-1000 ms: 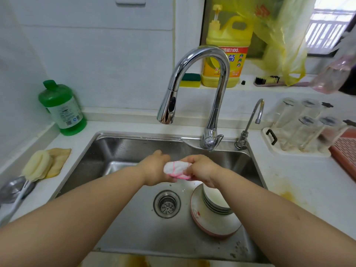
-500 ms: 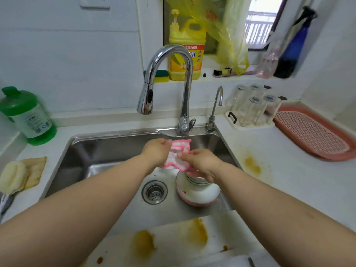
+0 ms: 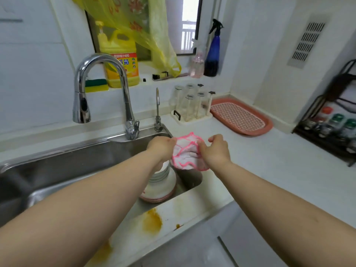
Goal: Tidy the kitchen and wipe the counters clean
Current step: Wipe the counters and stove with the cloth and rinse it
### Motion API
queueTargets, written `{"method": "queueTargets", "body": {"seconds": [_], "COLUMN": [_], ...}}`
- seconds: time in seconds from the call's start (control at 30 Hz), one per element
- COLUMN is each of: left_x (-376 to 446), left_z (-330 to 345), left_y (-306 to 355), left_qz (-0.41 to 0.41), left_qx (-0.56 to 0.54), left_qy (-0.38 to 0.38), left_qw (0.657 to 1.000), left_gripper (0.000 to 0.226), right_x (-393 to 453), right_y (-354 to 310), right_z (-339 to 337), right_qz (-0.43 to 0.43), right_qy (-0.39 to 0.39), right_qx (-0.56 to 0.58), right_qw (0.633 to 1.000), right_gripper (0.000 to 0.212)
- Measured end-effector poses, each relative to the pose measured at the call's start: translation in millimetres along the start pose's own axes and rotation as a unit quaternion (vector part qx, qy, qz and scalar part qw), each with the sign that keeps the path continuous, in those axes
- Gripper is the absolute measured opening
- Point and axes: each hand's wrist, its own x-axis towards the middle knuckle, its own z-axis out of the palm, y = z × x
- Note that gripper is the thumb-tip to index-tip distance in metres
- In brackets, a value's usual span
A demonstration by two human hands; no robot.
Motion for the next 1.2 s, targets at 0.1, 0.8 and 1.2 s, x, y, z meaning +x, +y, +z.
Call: {"method": "queueTargets", "body": {"seconds": [0.1, 0.8, 1.2], "left_x": [-1.7, 10.0, 34.1], "left_z": [34.5, 192.5, 215.2], "left_y": [11.1, 33.5, 16.0], "left_qz": [0.000, 0.051, 0.087], "left_qx": [-0.074, 0.252, 0.393], "left_qy": [0.001, -0.017, 0.007], "left_qw": [0.997, 0.966, 0.915], "left_gripper": [0.027, 0.011, 0.047], "right_x": [4.6, 134.1, 144.1], "right_y": [20.1, 152.8, 184.4], "right_z": [-26.3, -155.0, -159.5], "right_qz": [0.058, -0.049, -0.088], "right_qy": [-0.058, -0.343, -0.199], "right_qx": [0.017, -0.009, -0.331], "right_qw": [0.997, 0.938, 0.918], "right_gripper": [0.054, 0.037, 0.043]}}
